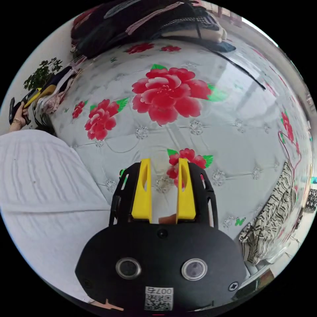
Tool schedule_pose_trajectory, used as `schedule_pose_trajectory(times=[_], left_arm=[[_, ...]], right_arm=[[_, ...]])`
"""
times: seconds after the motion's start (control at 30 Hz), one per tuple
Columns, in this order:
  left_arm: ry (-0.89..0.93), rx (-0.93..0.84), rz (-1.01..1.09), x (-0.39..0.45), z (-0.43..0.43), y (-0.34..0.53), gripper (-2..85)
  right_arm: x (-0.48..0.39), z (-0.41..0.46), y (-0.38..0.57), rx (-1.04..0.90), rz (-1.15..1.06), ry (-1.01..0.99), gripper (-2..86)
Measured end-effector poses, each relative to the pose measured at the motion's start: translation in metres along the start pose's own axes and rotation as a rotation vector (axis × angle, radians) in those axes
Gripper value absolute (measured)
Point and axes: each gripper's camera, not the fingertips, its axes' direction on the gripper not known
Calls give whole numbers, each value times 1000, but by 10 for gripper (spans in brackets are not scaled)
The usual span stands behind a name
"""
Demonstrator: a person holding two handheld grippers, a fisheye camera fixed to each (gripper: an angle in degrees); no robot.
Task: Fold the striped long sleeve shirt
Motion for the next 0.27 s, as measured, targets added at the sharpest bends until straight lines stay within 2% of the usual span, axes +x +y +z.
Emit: schedule_pose_trajectory(times=[0.1,0.27], left_arm=[[-27,19,-18,-23,1,-17,103],[-40,-60,-22,-40,39,-45,125]], right_arm=[[-35,5,-10,9,-84,145,87],[-29,5,-13,24,-67,64,85]])
